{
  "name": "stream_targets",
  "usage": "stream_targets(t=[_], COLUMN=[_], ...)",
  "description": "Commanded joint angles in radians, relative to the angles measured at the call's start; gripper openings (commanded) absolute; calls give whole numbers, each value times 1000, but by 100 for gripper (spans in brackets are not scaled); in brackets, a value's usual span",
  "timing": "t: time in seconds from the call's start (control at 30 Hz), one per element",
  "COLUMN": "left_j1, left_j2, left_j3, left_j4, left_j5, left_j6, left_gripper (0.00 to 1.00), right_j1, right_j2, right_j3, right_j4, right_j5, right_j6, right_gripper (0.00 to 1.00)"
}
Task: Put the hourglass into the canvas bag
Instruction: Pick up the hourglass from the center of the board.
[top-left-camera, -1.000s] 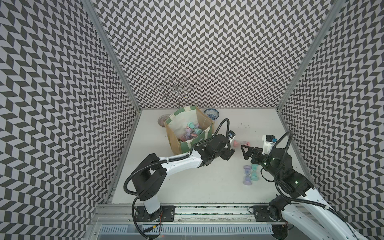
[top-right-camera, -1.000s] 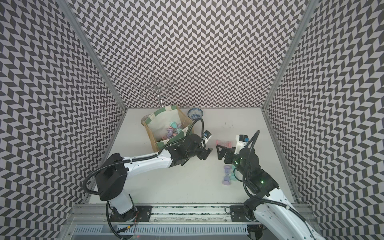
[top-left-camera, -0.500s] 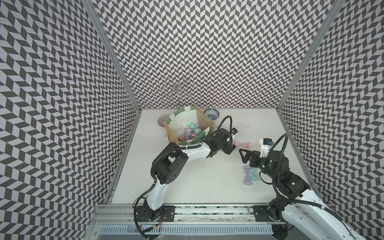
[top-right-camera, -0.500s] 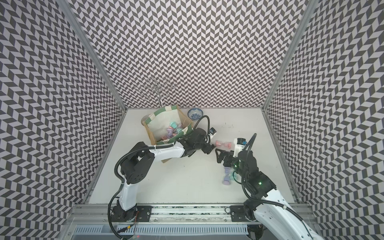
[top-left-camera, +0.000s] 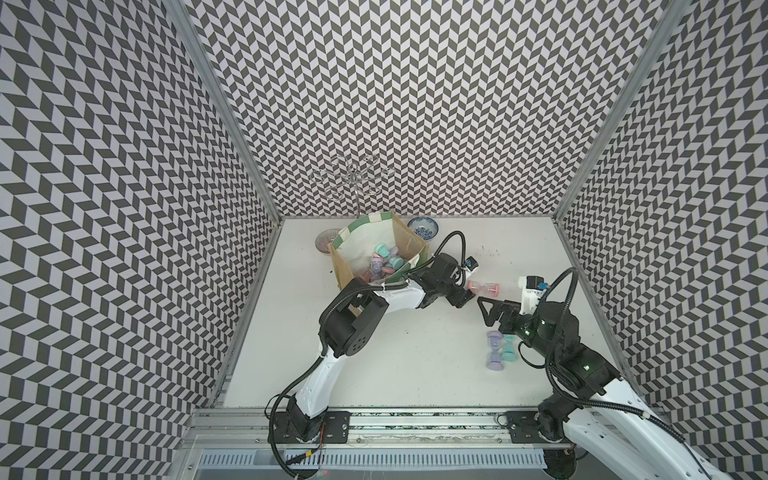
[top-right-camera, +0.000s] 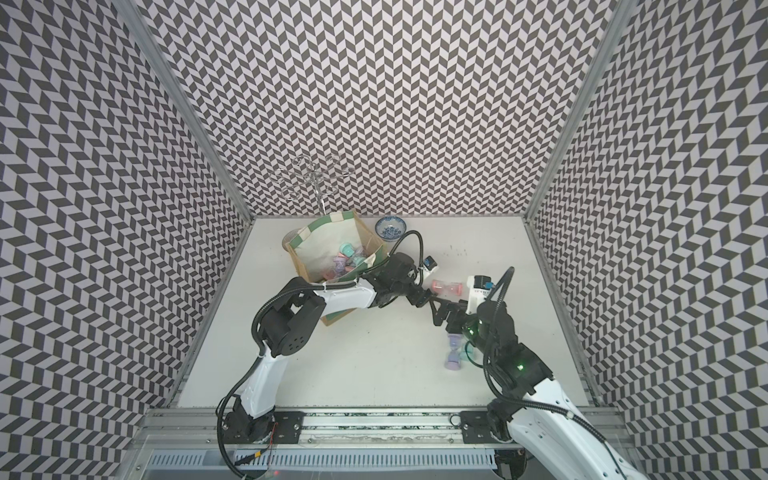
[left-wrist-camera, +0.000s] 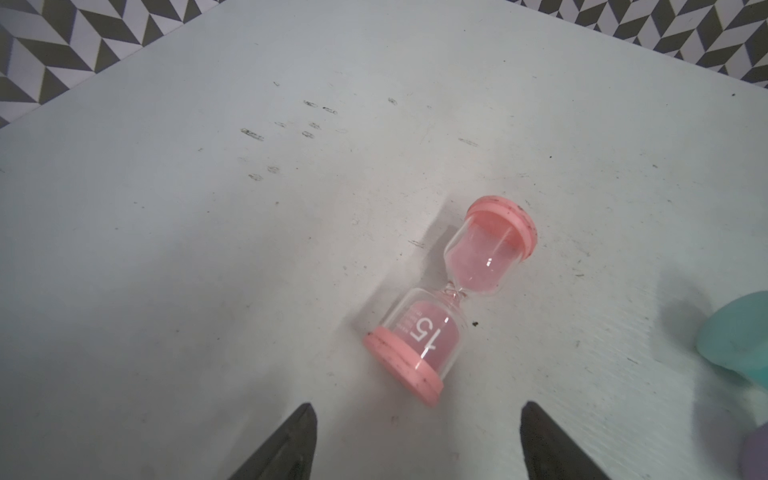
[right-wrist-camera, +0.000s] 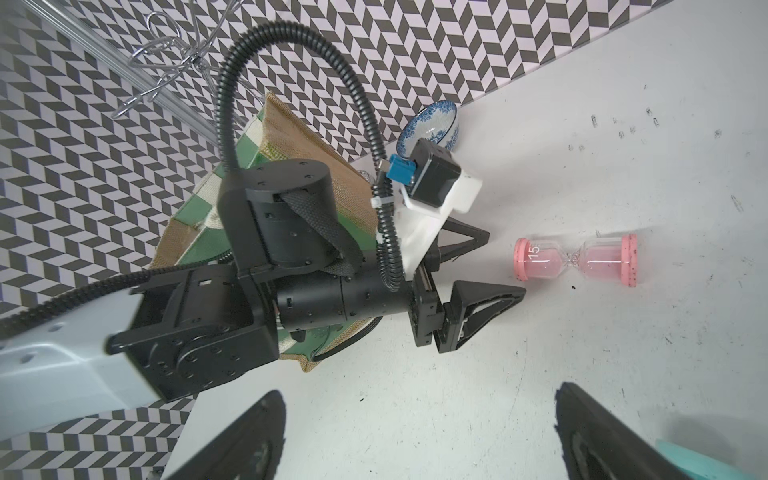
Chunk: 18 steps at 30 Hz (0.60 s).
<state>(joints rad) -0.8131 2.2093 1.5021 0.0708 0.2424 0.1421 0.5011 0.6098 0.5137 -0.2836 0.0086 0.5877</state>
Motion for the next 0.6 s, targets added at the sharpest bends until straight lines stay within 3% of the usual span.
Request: stream_targets(t=[0.0, 0.4, 0.57], left_j1=[-9, -24, -30], left_j2=[41, 160, 186], left_j3=[57, 180, 203], left_j4=[26, -19, -20], left_j5=[35, 78, 84], left_j6=[24, 28, 16], left_gripper=[77, 75, 69], right_j1=[-3, -4, -5], right_j2=[-18, -43, -44], right_j3=[0, 6, 13], right_j4=[49, 35, 37], right_j5=[5, 17, 13], right_j6=[6, -2, -5], right_gripper=[99, 99, 99])
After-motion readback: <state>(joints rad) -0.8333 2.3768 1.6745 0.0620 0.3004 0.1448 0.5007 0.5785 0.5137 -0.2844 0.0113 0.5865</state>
